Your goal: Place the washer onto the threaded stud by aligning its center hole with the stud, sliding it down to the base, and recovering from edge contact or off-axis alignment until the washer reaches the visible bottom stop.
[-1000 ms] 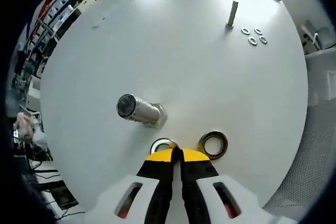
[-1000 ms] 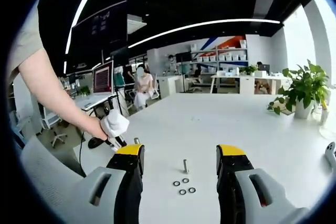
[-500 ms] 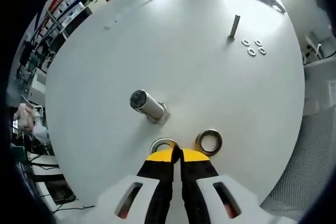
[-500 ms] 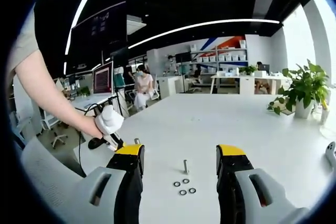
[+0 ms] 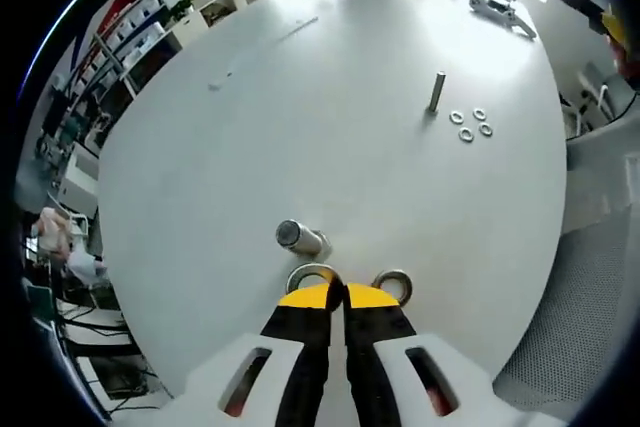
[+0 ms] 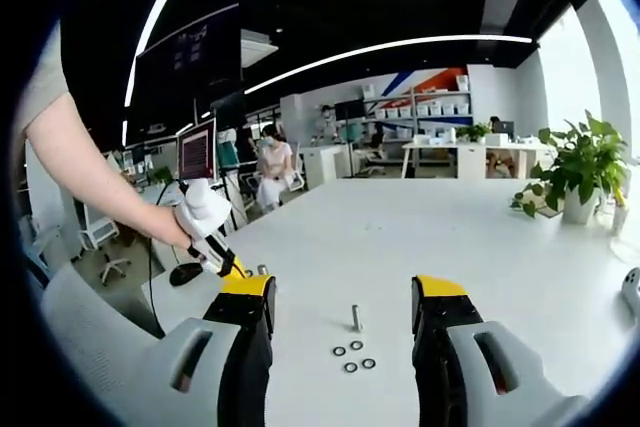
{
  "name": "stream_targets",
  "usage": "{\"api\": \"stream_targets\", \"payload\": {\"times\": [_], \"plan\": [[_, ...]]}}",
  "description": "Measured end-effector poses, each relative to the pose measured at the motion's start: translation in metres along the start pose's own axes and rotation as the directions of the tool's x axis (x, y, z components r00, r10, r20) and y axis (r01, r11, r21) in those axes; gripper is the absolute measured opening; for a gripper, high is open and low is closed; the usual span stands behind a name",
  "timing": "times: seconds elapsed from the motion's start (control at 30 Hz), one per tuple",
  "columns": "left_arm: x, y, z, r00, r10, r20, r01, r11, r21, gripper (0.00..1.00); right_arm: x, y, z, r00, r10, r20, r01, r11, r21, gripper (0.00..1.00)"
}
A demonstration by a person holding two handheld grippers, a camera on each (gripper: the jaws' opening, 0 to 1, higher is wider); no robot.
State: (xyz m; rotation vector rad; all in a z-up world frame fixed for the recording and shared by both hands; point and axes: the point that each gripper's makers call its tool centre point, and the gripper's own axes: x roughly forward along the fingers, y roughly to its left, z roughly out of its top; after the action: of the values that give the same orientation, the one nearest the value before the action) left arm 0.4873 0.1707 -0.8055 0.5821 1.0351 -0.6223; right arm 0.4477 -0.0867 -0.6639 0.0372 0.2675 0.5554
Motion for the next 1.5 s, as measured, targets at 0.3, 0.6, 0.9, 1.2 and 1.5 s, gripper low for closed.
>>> {"api": "stream_targets", "payload": {"times": [0.3, 0.6, 0.9, 1.2, 1.5], "plan": [[-0.007, 0.012, 0.019, 1.000, 0.014, 0.018, -0.014, 1.000, 0.024, 0.01, 0.000, 0.000, -0.001, 1.000, 0.001, -0.005, -0.001, 1.000, 0.000, 0.57], [-0.005, 0.020, 0.027, 1.000, 0.008, 0.007, -0.008, 0.999, 0.034, 0.01, 0.000, -0.001, -0.001, 1.000, 0.000, -0.002, 0.000, 1.000, 0.004, 0.57], [-0.001, 0.022, 0.031, 1.000, -0.004, -0.012, 0.005, 0.999, 0.043, 0.01, 0.000, 0.000, -0.002, 1.000, 0.002, -0.005, -0.002, 1.000, 0.003, 0.57], [0.007, 0.019, 0.030, 0.999, -0.016, -0.037, 0.019, 0.998, 0.064, 0.02, 0.000, -0.001, -0.002, 1.000, 0.002, -0.007, -0.002, 1.000, 0.002, 0.57], [0.014, 0.027, 0.027, 0.998, -0.023, -0.051, 0.026, 0.997, 0.066, 0.02, 0.000, -0.001, -0.002, 1.000, 0.003, -0.009, -0.003, 1.000, 0.004, 0.57]]}}
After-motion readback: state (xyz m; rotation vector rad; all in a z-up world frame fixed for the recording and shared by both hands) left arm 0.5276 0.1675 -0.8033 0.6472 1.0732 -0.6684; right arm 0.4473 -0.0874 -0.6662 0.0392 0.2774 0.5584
